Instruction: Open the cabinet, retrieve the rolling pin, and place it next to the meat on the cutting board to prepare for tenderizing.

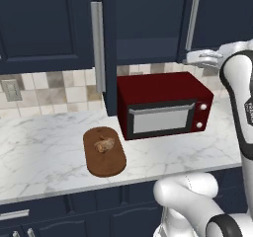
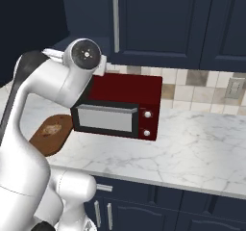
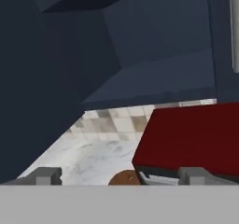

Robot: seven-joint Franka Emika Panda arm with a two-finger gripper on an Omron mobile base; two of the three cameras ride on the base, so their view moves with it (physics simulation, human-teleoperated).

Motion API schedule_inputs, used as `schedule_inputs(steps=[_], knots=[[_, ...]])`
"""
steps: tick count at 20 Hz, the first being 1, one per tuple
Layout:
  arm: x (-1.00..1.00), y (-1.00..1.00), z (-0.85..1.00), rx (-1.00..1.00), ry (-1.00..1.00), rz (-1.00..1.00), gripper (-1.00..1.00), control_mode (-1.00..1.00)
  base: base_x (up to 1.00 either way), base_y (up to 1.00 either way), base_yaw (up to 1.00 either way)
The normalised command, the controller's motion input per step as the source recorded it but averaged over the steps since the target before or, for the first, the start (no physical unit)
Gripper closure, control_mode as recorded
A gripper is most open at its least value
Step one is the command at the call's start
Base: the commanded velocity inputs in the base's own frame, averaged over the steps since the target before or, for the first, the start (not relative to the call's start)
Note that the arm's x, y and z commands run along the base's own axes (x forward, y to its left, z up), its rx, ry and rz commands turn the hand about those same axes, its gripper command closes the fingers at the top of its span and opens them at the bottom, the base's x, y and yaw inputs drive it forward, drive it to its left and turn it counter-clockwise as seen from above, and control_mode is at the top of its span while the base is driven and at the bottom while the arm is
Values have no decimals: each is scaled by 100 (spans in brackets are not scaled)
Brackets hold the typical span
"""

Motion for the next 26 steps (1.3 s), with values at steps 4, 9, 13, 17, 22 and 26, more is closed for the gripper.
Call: schedule_inputs(steps=[4, 9, 13, 17, 22, 26], knots=[[0, -54, 27, -15, -6, -26, -100, -100, 0, 0, 0], [0, -50, 35, -15, -6, -21, -100, -100, 0, 0, 0], [22, -26, 25, -11, -3, -16, -100, -100, 0, 0, 0], [41, -8, 12, -6, 0, -11, -100, -100, 0, 0, 0], [33, -1, 4, -3, 0, -8, -100, -100, 0, 0, 0], [22, 0, 4, 0, 0, -5, -100, -100, 0, 0, 0]])
